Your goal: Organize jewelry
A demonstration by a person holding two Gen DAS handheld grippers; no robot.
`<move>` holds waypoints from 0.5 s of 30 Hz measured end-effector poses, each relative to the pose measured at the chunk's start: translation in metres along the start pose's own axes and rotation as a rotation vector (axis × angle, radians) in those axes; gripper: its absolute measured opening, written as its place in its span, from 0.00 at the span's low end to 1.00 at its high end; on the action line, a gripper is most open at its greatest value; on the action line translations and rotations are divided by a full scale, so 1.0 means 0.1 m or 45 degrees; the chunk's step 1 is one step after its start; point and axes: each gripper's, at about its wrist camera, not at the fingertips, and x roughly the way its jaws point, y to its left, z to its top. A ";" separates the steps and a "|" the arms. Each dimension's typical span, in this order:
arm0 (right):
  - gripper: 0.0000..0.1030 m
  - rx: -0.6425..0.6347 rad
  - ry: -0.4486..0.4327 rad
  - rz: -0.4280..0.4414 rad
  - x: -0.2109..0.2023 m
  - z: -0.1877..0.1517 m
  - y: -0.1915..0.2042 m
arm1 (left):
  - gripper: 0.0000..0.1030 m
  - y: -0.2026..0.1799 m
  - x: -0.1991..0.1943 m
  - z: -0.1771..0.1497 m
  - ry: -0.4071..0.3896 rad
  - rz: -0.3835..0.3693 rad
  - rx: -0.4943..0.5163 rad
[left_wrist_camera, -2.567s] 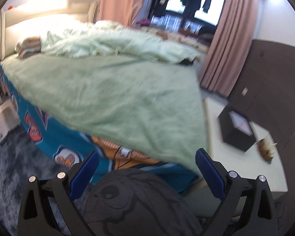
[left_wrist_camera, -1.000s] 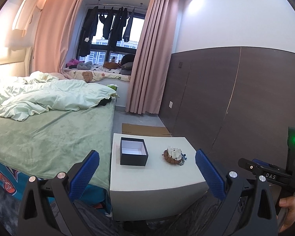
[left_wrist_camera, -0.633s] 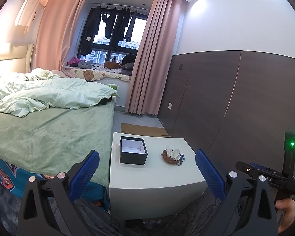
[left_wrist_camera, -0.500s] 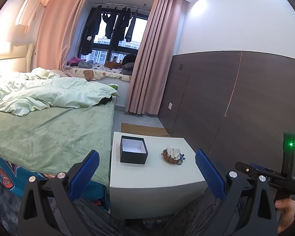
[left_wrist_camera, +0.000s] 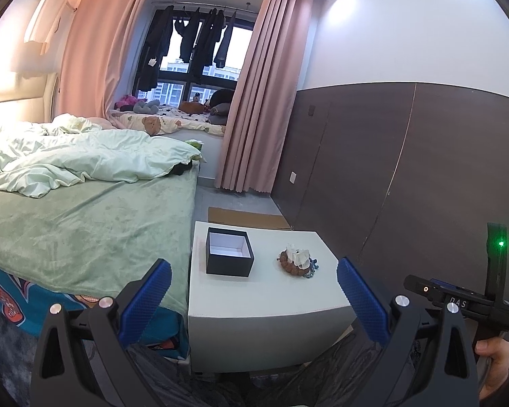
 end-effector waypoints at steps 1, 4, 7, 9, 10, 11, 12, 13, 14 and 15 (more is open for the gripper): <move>0.95 0.000 -0.001 0.000 0.00 0.00 0.00 | 0.92 -0.01 0.00 0.00 0.000 -0.002 0.002; 0.95 0.002 0.003 0.000 0.00 0.00 0.00 | 0.92 -0.05 0.00 0.01 -0.002 -0.004 0.015; 0.95 0.007 0.010 0.000 0.01 -0.01 -0.01 | 0.92 -0.06 0.03 0.02 0.004 -0.005 0.015; 0.95 0.011 0.016 -0.002 0.03 -0.01 -0.03 | 0.92 -0.06 0.06 0.02 0.011 -0.003 0.016; 0.95 0.013 0.018 -0.002 0.04 -0.01 -0.04 | 0.92 -0.06 0.08 0.02 0.013 -0.002 0.017; 0.95 0.014 0.020 -0.002 0.04 -0.01 -0.04 | 0.92 -0.06 0.09 0.02 0.016 0.000 0.016; 0.95 0.017 0.022 -0.002 0.05 -0.01 -0.05 | 0.92 -0.06 0.09 0.02 0.016 -0.001 0.012; 0.95 0.019 0.025 -0.002 0.06 -0.01 -0.06 | 0.92 -0.05 0.11 0.02 0.019 -0.001 0.010; 0.95 0.020 0.029 -0.002 0.07 -0.01 -0.06 | 0.92 -0.05 0.11 0.01 0.022 -0.001 0.008; 0.95 0.020 0.033 -0.002 0.08 -0.01 -0.06 | 0.92 -0.06 0.13 0.01 0.025 -0.002 0.009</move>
